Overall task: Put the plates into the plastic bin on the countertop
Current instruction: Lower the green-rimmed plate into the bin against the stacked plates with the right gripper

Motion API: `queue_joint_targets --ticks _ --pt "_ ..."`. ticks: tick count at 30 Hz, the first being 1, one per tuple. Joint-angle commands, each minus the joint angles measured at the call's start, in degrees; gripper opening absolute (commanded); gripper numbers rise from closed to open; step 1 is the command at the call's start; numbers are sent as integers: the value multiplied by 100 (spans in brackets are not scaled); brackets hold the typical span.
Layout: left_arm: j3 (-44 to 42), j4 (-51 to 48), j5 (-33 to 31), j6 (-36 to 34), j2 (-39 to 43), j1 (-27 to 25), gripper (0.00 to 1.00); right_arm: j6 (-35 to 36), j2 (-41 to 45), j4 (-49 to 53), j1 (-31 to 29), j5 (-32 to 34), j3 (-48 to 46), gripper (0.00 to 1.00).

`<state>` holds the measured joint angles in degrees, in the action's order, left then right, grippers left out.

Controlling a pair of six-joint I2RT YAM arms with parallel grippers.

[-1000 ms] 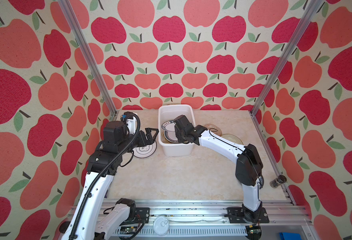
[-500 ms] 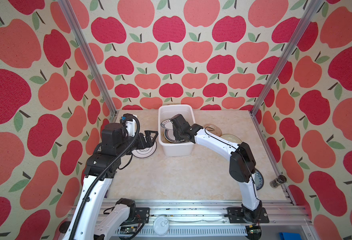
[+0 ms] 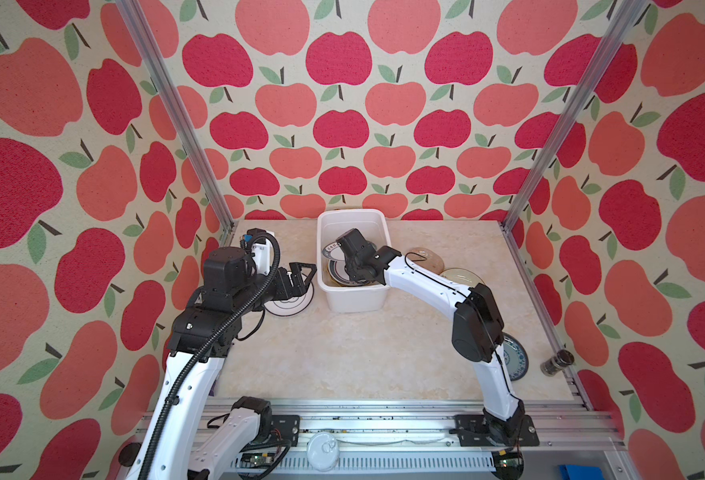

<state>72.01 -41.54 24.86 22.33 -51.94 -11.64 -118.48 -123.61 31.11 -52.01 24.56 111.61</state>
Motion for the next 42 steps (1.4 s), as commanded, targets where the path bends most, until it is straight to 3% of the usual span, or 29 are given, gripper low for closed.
queue_joint_targets --ticks 1,9,16,29,42 --pt "15 -74 30 -132 110 21 99 -1270 -330 704 -9 210 252 9" --pt "103 -264 -50 -236 224 26 99 -1240 -823 1236 -75 225 1008 10" --pt "147 -410 -133 -315 332 26 99 -1312 -930 1471 -81 251 1108 14" --pt "252 -545 -238 -387 378 56 99 -1482 -989 1419 -81 212 946 27" --pt "208 -518 -239 -328 317 56 99 -1525 -1068 1197 -38 32 843 47"
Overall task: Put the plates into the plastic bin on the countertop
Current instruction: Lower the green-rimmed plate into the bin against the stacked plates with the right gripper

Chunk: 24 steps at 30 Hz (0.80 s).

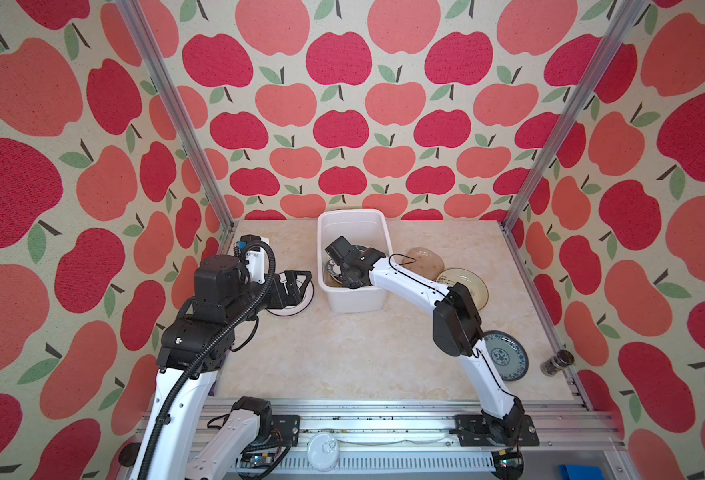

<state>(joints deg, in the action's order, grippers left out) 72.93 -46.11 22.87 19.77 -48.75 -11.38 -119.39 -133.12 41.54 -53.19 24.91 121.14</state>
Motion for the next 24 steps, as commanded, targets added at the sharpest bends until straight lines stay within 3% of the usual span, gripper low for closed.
queue_joint_targets --ticks 1,9,15,24 --pt "117 -59 -39 -78 -2 39 99 -1418 -126 146 89 -3 -113 49" --pt "74 -143 -8 -150 15 70 99 -1158 -201 90 172 -20 -32 64" --pt "-74 -110 40 -90 76 100 99 -581 -218 -104 312 111 216 69" --pt "-86 13 164 71 15 127 99 -407 -423 -204 432 -145 502 73"
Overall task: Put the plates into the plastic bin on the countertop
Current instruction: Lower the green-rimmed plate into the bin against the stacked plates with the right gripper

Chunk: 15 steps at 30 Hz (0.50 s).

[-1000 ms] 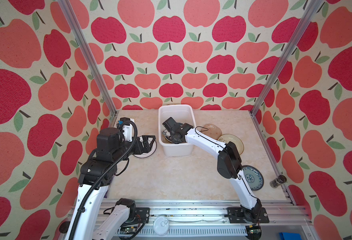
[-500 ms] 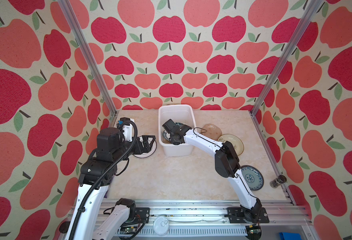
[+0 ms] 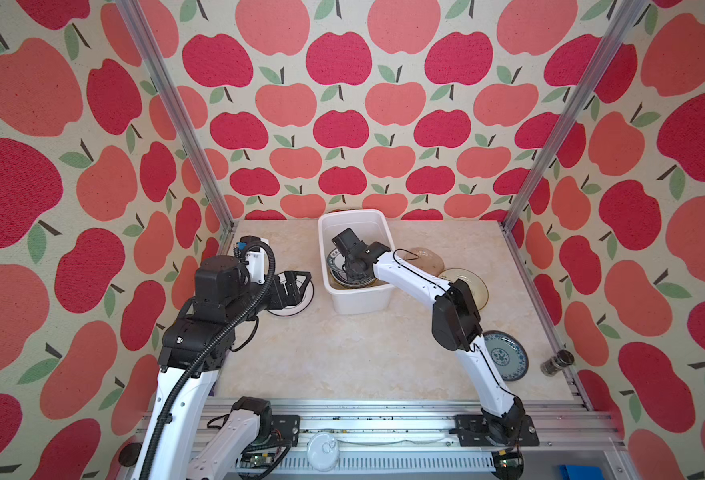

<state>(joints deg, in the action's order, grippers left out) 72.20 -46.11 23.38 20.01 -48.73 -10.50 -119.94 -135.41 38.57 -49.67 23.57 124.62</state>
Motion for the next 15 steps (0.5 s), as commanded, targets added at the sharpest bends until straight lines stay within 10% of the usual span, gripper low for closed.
queue_joint_targets --ticks 1,15 --pt "-5 2 110 40 16 39 99 -354 -200 112 80 -33 158 73" --pt "17 -1 94 90 92 109 99 -617 -281 1707 1 -69 870 77"
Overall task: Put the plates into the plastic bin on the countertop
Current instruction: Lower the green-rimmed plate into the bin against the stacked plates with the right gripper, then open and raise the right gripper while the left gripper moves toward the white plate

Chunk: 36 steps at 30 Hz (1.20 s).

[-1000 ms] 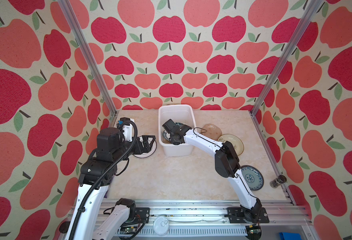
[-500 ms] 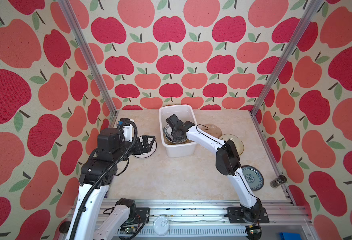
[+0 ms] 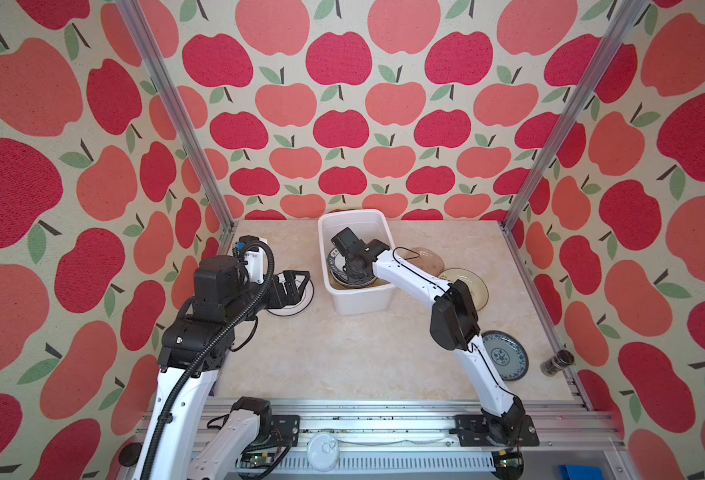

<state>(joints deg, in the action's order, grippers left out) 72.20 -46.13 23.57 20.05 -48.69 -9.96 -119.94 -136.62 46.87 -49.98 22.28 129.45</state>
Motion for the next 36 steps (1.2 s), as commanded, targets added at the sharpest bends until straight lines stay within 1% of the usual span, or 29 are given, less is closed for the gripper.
queue_joint_targets --ticks 1,3,5,12,17,20,23,24,27,29,33,36 --pt "22 7 77 85 96 61 99 -640 -204 1071 31 51 533 78" --pt "14 2 75 95 113 71 99 -667 -355 1617 32 48 983 83" --pt "-3 7 76 110 131 85 99 -638 -435 1892 40 56 1217 85" --pt "-31 -86 -81 259 219 144 99 -474 -290 2014 32 117 1215 86" --pt "22 -467 -352 586 102 319 99 112 -99 1954 23 375 1337 86" --pt "-28 -681 -342 911 -11 542 99 571 39 2039 -11 580 1516 86" --pt "-182 -918 -258 1296 -112 886 99 1130 240 2011 -64 701 1575 85" --pt "-278 -963 -133 1438 -139 1032 99 1344 328 1978 -94 870 1569 85" --pt "-615 -925 247 1804 -142 1379 99 2055 555 1891 -198 1006 1575 85" --pt "-855 -872 324 2027 -103 1513 100 2509 729 1826 -281 1074 1525 85" --pt "-1456 -704 275 2452 -32 1700 99 3433 1174 1614 -462 1331 1231 85" --pt "-1827 -480 257 2724 -87 1769 96 4318 1618 1072 -530 1397 759 84"
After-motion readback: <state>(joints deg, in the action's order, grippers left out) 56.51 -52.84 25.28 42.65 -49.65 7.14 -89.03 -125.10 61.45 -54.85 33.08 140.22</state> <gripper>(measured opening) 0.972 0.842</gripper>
